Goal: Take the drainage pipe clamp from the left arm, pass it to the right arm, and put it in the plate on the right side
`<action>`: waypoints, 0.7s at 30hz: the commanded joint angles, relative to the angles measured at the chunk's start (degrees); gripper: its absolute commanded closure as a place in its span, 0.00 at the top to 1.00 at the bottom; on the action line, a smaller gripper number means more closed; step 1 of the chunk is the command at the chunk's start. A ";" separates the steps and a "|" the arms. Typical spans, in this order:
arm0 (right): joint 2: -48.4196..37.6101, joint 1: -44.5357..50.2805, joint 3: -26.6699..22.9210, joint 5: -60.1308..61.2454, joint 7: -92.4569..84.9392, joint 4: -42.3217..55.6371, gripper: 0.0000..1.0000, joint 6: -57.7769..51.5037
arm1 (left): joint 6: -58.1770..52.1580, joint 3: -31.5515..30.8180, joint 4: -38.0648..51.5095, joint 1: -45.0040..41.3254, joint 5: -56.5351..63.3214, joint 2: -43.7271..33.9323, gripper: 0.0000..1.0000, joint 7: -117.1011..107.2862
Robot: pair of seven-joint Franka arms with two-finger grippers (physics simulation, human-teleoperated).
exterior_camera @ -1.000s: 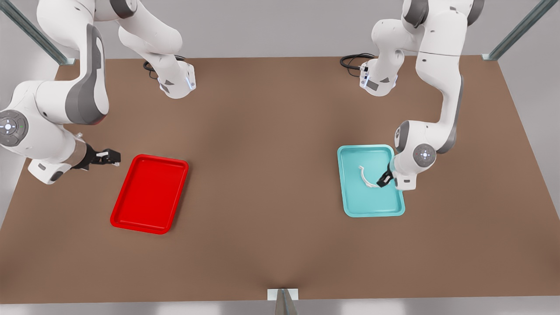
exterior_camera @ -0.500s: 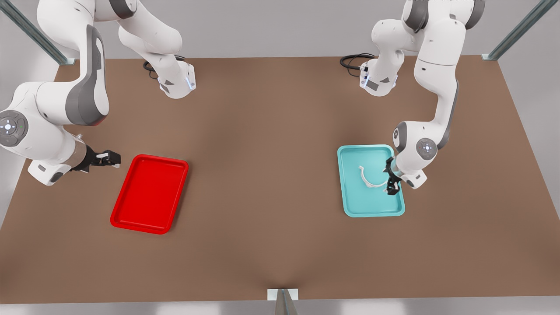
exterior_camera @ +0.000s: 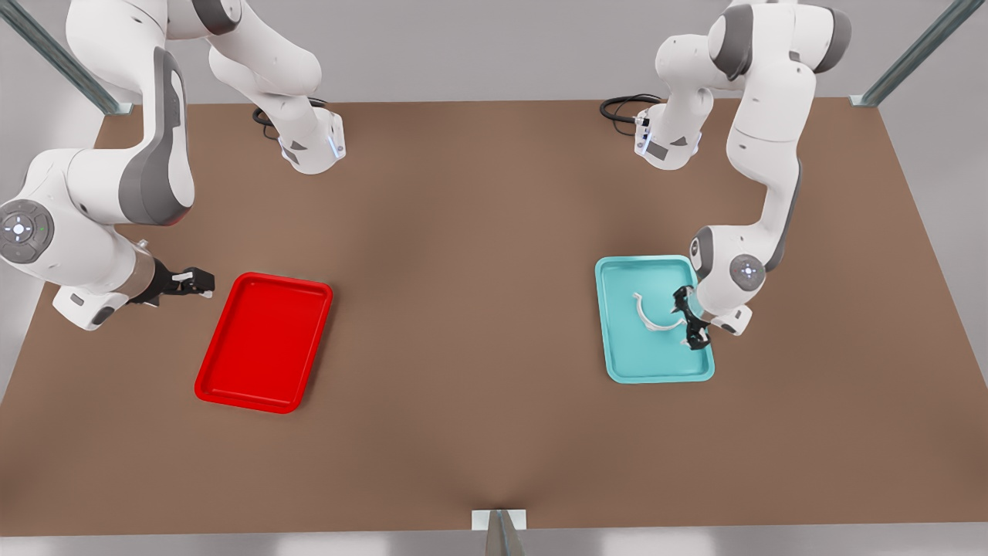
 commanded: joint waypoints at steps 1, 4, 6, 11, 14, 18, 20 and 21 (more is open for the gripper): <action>-0.06 -0.07 0.02 0.04 -0.18 0.02 1.00 -0.03 | 0.28 0.00 0.03 -0.01 -0.11 0.05 0.78 -10.72; -0.06 0.02 0.02 0.04 -0.18 0.02 1.00 0.06 | -0.16 0.00 0.03 -0.01 0.07 0.05 0.71 -10.19; 0.20 -0.07 0.02 0.04 -0.26 0.02 1.00 0.06 | -0.16 0.00 0.03 -0.01 0.07 0.05 0.71 -10.19; 0.29 -0.07 0.02 0.04 -0.26 -0.06 1.00 0.06 | -0.16 0.00 0.03 -0.01 0.24 0.49 0.71 -10.19; 0.20 -0.07 0.02 0.04 -0.44 -0.06 1.00 -0.12 | -0.16 0.00 0.03 -0.01 0.33 0.49 0.71 -10.19; 0.20 -0.16 -0.07 0.04 -0.53 -0.15 1.00 -0.12 | -0.16 0.00 0.03 -0.01 0.33 0.58 0.60 -10.37; 0.20 -0.07 -0.07 0.04 -0.53 -0.15 1.00 -0.12 | -0.16 0.00 0.03 -0.01 0.33 0.84 0.56 -10.28; 0.20 -0.16 -0.07 0.04 -0.53 -0.33 1.00 -0.03 | -0.16 0.00 0.03 -0.01 0.33 0.84 0.56 -10.28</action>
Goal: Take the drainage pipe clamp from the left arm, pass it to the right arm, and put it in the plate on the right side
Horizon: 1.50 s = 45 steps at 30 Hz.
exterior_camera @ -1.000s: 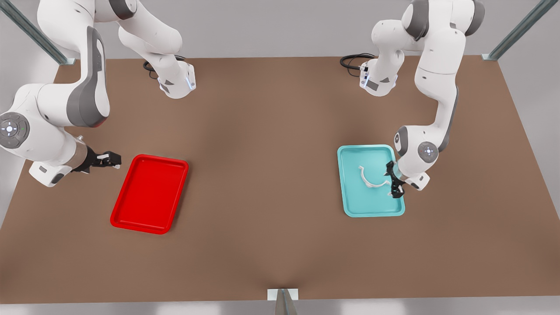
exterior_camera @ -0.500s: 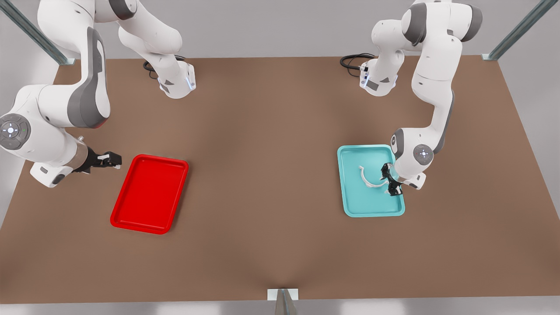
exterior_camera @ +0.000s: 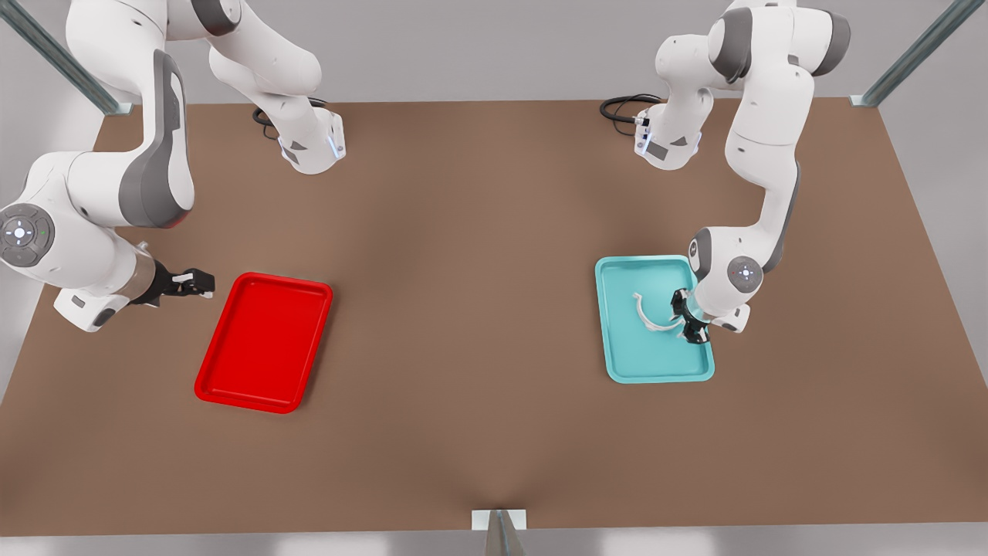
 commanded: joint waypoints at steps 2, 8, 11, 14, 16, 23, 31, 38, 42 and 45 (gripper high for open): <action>-0.06 0.04 0.02 0.03 -0.27 -0.12 1.00 0.01 | -0.06 0.00 0.02 0.09 0.00 0.11 0.56 -3.08; -0.06 -0.05 0.02 0.03 -0.27 -0.20 1.00 0.01 | -0.06 0.00 0.02 0.09 -0.09 -0.07 0.33 -3.70; -0.06 -0.05 0.02 0.03 -0.27 -0.12 1.00 0.10 | -0.06 0.00 0.02 0.18 -0.35 -0.16 0.21 -3.79; -0.15 -0.13 0.02 0.12 -0.27 -0.55 1.00 0.18 | -0.06 0.00 0.02 0.09 -0.35 -0.16 0.21 -3.88; -0.15 -0.13 0.02 0.12 -0.27 -0.55 1.00 0.18 | -0.06 0.00 0.02 0.09 -0.35 -0.07 0.21 -3.79; 0.02 -0.13 0.02 0.03 -0.27 -0.91 1.00 0.62 | -2.17 -0.17 0.11 0.00 -0.35 -0.86 0.21 -3.79; 0.02 -0.40 0.02 -0.05 -0.27 -0.91 1.00 1.06 | -13.95 -0.79 2.57 -2.10 -0.44 -6.04 0.21 -7.73; 0.29 -0.22 0.11 -0.40 -0.27 -0.73 1.00 1.24 | -22.39 -4.92 10.22 -6.85 -0.44 -6.04 0.21 -25.40; 3.01 0.04 0.28 -0.32 0.26 1.20 1.00 0.98 | -23.71 -6.42 15.31 -11.86 -0.97 -4.99 0.21 -44.91; 3.36 0.04 0.28 0.03 0.26 1.12 1.00 1.24 | -23.09 -6.59 17.51 -14.15 -4.57 -4.38 0.21 -53.00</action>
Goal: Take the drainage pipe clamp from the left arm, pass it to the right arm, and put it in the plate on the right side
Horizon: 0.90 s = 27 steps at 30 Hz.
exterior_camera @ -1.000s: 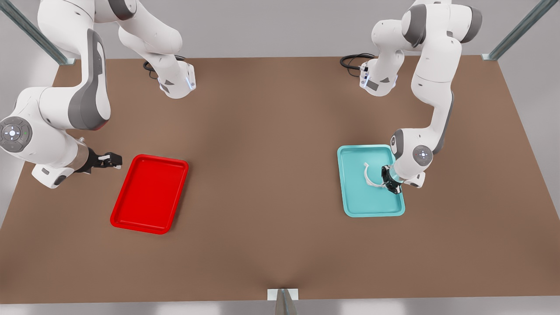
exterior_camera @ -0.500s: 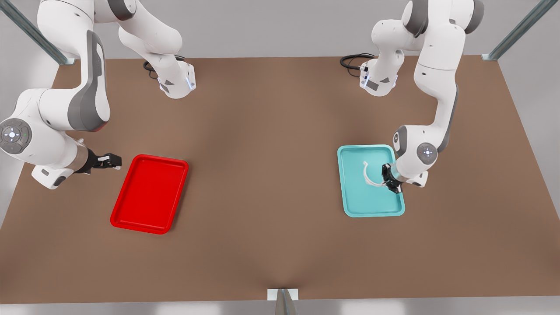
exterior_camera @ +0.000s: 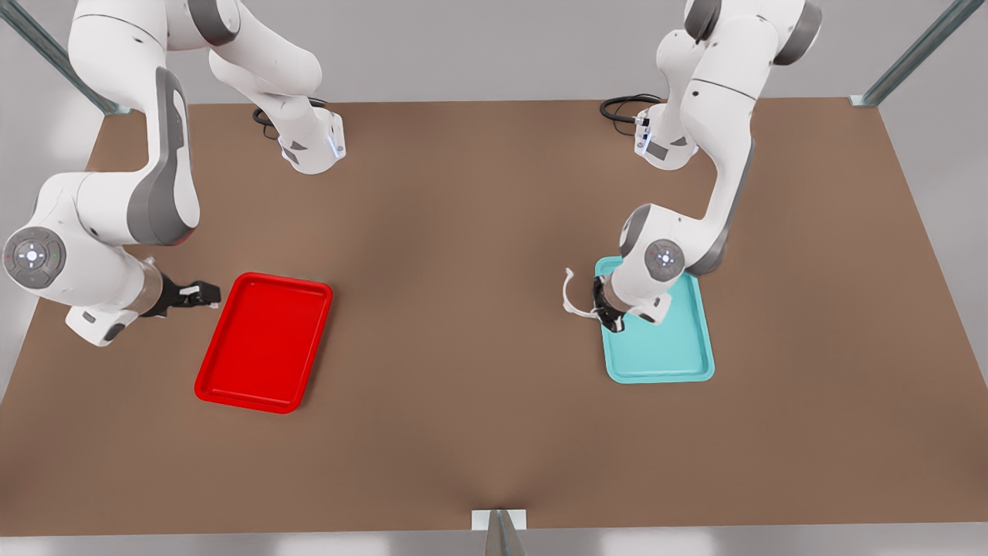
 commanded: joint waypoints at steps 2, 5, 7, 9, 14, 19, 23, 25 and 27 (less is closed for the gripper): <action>1.04 0.43 0.33 0.48 0.73 0.61 1.00 0.31 | -1.22 -1.48 3.31 -1.01 -2.31 1.71 0.21 -39.25; 3.15 3.77 0.42 0.04 0.55 0.70 1.00 2.07 | 1.50 -3.16 6.29 -2.32 -4.51 3.82 0.21 -43.64; 6.14 7.55 0.41 0.21 0.73 2.54 1.00 2.86 | 1.50 -3.77 7.79 -2.94 -4.51 4.61 0.21 -46.11; 10.62 10.10 0.41 0.57 0.81 4.13 1.00 8.39 | 1.50 -3.77 8.05 -3.64 -4.51 4.97 0.21 -46.46; 14.84 15.99 0.50 3.82 0.81 4.22 1.00 14.90 | 1.50 -3.77 10.87 -4.70 -4.51 6.37 0.21 -48.13; 15.98 21.35 0.59 5.05 11.62 5.71 1.00 18.06 | 2.21 -4.12 11.57 -5.23 -4.60 6.55 0.21 -49.01; 18.97 26.54 0.68 5.05 24.98 6.59 1.00 26.15 | 0.27 -4.30 16.93 -5.23 -5.30 10.68 0.21 -48.66; 20.73 28.03 0.68 6.81 25.07 6.59 1.00 30.46 | -0.69 -4.56 20.18 -5.31 -5.48 12.61 0.21 -49.10; 21.70 29.61 0.68 6.98 25.07 6.59 1.00 33.80 | -2.01 -4.56 23.96 -5.31 -5.48 14.46 0.21 -50.33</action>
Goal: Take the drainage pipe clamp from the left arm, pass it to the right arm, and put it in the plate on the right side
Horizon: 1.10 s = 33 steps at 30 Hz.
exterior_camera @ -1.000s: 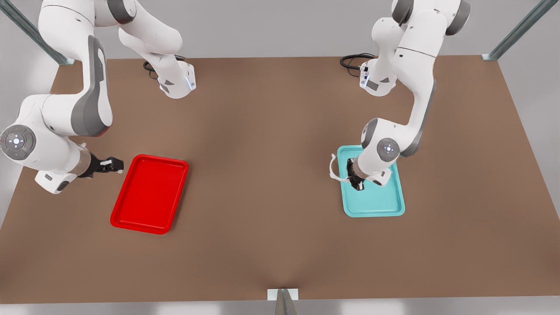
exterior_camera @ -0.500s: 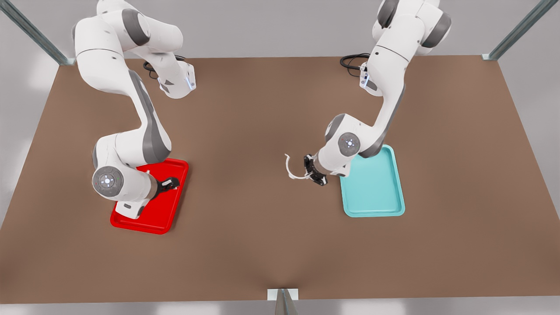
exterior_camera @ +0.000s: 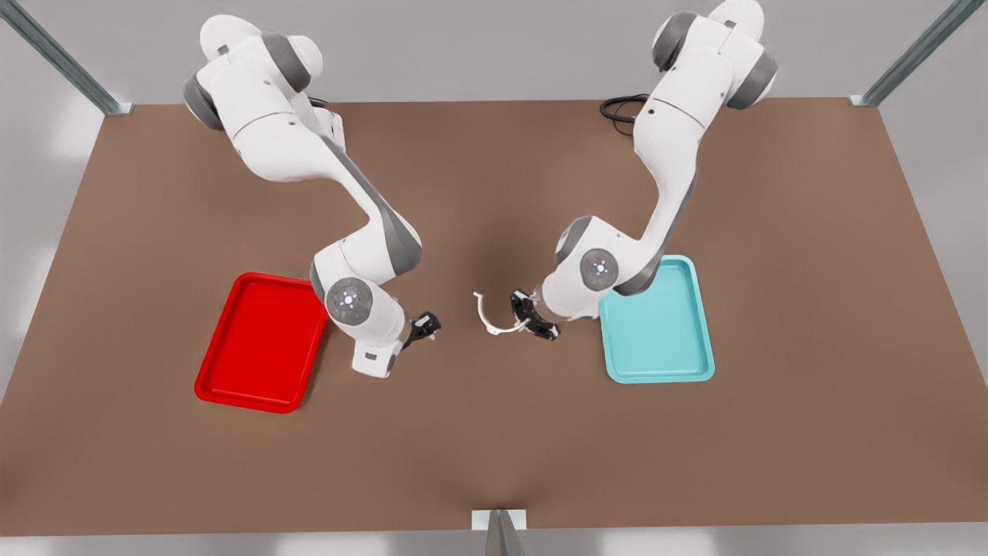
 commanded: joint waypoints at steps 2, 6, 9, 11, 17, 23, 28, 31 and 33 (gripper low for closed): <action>0.93 1.98 0.01 0.85 15.09 -0.05 1.00 10.69 | -1.91 -0.18 2.29 -0.01 0.21 0.98 0.21 -15.39; 1.28 2.86 0.10 0.85 14.91 0.04 1.00 13.42 | -1.91 -0.45 3.44 -0.89 0.38 1.50 0.21 -16.27; 0.84 3.21 0.72 0.76 14.91 -0.14 1.00 13.51 | -2.00 -0.45 3.52 -0.81 0.30 1.50 0.21 -16.27; 0.84 4.27 1.42 0.67 14.91 -0.93 1.00 13.51 | -2.00 -0.45 3.52 -0.89 0.39 1.59 0.21 -16.80; -1.97 4.27 3.53 0.67 14.30 -5.76 1.00 12.81 | -2.00 -0.45 3.79 -1.33 0.47 1.68 0.21 -17.24; -2.58 4.09 3.53 0.58 13.68 -9.01 1.00 12.72 | -2.88 -0.45 5.19 -1.51 0.56 2.38 0.21 -17.77; -1.53 5.41 3.53 0.41 13.59 -9.72 1.00 12.98 | -3.84 -0.45 5.98 -2.12 0.47 2.56 0.21 -17.94; -0.91 6.03 3.53 0.14 13.51 -9.72 1.00 13.24 | -4.37 -0.45 6.07 -2.12 0.39 2.56 0.21 -17.94; -0.83 5.94 3.53 0.06 13.42 -9.98 1.00 13.16 | -4.37 -0.45 6.07 -2.12 0.30 2.56 0.21 -17.94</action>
